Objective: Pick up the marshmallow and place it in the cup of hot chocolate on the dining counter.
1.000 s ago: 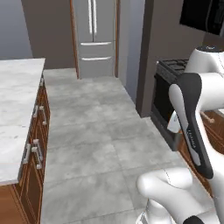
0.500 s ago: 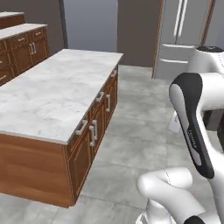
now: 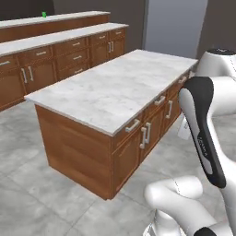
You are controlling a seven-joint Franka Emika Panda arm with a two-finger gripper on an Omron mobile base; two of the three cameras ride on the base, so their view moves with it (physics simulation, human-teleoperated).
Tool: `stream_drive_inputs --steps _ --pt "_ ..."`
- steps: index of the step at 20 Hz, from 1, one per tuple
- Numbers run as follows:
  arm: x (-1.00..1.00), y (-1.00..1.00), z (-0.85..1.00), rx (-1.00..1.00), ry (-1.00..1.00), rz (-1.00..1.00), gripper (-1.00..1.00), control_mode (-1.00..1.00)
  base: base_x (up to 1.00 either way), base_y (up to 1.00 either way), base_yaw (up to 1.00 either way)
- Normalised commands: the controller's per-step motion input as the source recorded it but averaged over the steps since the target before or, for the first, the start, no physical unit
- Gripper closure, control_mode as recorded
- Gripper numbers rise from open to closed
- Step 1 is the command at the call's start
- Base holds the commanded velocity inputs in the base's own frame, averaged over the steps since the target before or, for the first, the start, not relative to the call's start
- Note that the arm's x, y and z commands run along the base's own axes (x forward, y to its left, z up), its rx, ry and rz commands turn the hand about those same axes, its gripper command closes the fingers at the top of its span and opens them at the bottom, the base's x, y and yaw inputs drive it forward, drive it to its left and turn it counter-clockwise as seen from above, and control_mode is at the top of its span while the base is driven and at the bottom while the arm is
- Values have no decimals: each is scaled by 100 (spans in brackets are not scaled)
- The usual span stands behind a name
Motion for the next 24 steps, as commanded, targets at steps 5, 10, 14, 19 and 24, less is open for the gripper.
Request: stream_drive_inputs --steps 5,10,14,19,24 --pt "0 0 0 0 0 0 100 100 -23 30 54" --pt "0 0 0 0 0 0 100 100 -1 49 69" --pt "0 0 0 0 0 0 100 100 8 54 73" --pt "0 0 0 0 0 0 100 100 79 83 44" --pt "0 0 0 0 0 0 100 100 100 30 4"
